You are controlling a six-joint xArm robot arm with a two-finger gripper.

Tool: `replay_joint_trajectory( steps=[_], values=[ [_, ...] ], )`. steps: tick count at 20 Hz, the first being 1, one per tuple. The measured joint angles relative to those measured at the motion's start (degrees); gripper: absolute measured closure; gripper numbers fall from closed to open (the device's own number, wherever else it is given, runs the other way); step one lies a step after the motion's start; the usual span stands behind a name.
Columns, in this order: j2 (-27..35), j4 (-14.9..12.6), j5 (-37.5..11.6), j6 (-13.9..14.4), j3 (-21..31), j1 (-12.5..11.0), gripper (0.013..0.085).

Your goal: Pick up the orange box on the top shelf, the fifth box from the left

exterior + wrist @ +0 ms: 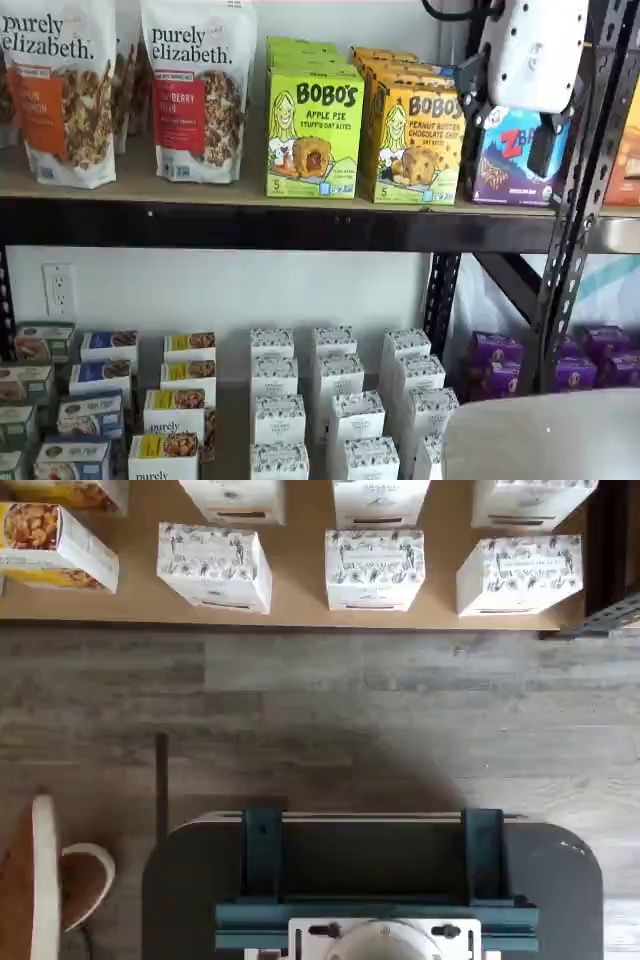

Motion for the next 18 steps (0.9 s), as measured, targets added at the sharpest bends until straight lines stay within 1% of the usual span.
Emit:
replay_joint_trajectory(
  steps=[1, 2, 3, 4, 5, 7, 10, 13, 15, 18],
  values=[
    [-0.27, 0.97, -0.37, -0.54, 0.27, -0.91, 0.0130],
    [-1.26, 4.63, -1.70, -2.36, 1.25, -4.34, 0.0130],
    [-1.86, 7.14, -2.55, -3.64, 1.84, -6.53, 0.0130],
    [-1.88, 7.86, -2.65, -3.98, 1.91, -7.00, 0.0130],
    [-1.78, 7.88, -2.56, -3.97, 1.86, -6.93, 0.0130],
    [-1.54, 7.25, -2.29, -3.55, 1.73, -6.22, 0.0130],
    [-1.30, 5.25, -2.33, -2.39, 1.78, -4.26, 0.0130],
    [-1.18, 2.07, -3.61, -0.76, 2.21, -1.32, 0.0130],
    [-0.93, -0.57, -5.14, 0.66, 2.54, 1.08, 0.0130],
    [0.08, -3.14, -7.40, 2.38, 2.63, 3.53, 0.0130]
  ],
)
